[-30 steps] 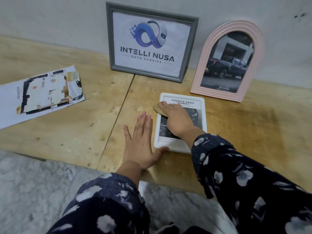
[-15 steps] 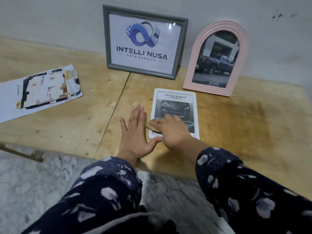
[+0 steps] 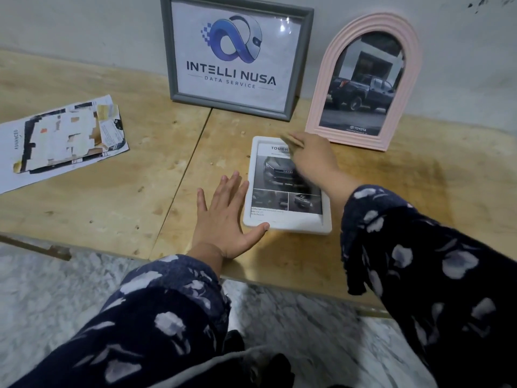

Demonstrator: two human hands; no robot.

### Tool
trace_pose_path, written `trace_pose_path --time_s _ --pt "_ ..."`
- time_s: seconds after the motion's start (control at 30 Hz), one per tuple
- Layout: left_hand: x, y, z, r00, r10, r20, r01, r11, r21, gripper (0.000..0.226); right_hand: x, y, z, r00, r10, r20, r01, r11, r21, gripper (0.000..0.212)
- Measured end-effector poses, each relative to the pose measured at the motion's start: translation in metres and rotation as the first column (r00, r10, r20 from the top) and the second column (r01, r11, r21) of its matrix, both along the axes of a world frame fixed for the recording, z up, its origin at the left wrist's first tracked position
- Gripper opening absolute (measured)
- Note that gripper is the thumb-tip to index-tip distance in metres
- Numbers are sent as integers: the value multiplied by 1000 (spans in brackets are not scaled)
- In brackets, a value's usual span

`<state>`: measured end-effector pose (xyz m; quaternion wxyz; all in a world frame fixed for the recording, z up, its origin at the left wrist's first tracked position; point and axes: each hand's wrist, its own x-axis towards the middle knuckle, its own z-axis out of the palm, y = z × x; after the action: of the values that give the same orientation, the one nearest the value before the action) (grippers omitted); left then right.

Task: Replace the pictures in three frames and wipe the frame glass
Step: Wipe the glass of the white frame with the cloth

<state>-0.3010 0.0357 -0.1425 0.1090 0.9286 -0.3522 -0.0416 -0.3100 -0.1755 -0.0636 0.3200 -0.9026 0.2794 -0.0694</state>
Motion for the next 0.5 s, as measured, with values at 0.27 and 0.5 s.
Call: trace_pose_path --time_s 0.27,0.5 --pt "3 -1 -1 1000 10 -29 -9 1000 6 100 22 23 -38 889 287 -357 -425 808 -409 45" --pt "2 -2 -2 1000 4 -24 -4 1000 10 100 -21 42 -34 854 354 -381 -492 788 -371 52"
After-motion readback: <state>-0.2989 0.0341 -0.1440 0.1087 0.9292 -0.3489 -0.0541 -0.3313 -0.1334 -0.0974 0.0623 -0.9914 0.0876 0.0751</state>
